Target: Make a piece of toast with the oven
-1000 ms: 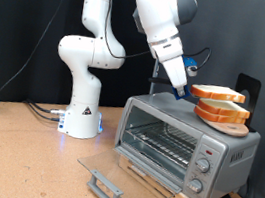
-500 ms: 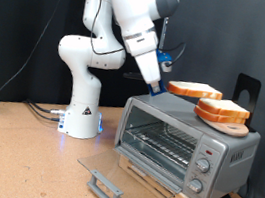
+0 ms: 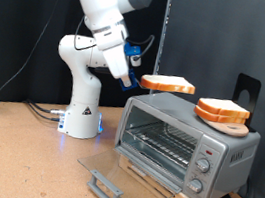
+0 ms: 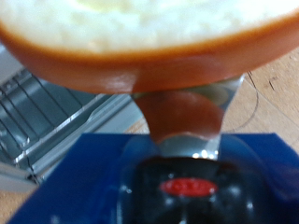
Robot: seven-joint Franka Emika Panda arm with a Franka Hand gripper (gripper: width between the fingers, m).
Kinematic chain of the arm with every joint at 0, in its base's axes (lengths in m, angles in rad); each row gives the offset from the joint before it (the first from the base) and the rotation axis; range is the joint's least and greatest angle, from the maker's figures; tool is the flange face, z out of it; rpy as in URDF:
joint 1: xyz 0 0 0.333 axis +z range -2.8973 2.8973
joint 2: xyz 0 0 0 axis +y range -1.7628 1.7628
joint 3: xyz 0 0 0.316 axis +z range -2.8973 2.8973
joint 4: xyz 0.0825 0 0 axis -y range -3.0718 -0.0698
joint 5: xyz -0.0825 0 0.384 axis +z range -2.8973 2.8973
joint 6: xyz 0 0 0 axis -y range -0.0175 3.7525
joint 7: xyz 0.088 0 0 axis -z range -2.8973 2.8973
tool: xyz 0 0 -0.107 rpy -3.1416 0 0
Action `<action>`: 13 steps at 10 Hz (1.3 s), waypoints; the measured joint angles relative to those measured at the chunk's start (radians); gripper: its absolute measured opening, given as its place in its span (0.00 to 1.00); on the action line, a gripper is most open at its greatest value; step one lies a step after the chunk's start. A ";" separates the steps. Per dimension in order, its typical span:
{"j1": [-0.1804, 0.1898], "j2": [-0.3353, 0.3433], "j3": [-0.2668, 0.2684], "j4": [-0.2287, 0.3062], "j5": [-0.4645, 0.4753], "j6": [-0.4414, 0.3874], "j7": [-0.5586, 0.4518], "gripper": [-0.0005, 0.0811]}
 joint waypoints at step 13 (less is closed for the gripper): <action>-0.064 0.186 -0.074 -0.106 -0.160 0.245 -0.160 0.49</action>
